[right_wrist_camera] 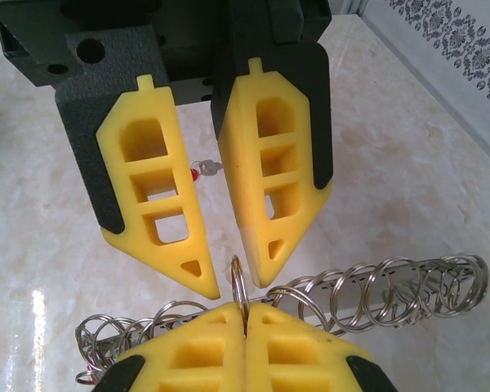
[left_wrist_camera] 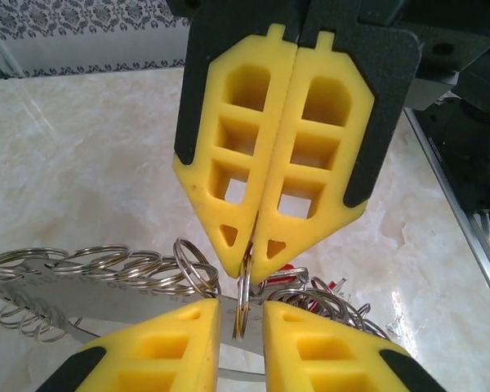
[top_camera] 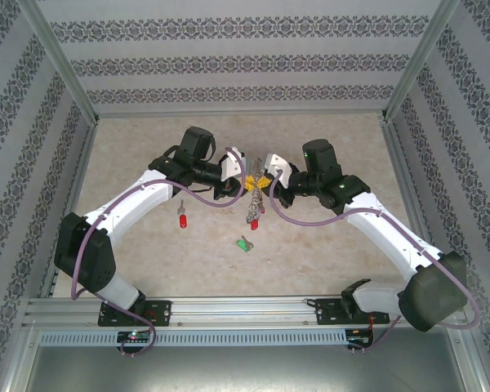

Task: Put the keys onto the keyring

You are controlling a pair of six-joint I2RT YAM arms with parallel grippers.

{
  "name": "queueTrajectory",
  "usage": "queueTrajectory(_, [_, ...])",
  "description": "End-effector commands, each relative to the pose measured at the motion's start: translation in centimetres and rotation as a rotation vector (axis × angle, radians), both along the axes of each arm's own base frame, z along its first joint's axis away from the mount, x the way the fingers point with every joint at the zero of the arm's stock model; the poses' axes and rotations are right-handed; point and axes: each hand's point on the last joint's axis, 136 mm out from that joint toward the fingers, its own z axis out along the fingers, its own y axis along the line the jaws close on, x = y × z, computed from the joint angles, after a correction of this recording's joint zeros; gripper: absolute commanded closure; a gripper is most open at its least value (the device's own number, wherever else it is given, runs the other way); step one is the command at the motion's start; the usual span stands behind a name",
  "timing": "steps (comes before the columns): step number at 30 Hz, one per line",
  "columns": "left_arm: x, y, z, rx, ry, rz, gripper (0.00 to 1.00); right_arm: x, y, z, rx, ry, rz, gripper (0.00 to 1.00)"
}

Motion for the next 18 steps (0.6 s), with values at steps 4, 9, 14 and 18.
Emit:
queueTrajectory(4, [-0.71,-0.71,1.17,-0.025,-0.014,-0.047,0.78,0.06,0.76,2.78,0.035,-0.071,0.023,1.00])
queueTrajectory(9, [-0.97,-1.10,1.54,-0.039,-0.013,-0.069,0.79,0.31,0.84,2.73,0.035,-0.066,0.015,1.00])
queueTrajectory(14, [-1.05,-1.25,1.31,-0.038,-0.005,-0.077,0.95,0.51,0.95,2.69,0.041,-0.058,0.009,1.00])
queueTrajectory(18, [-0.79,-1.32,1.81,-0.069,-0.010,-0.060,1.00,0.43,0.75,2.35,0.044,-0.042,0.001,1.00])
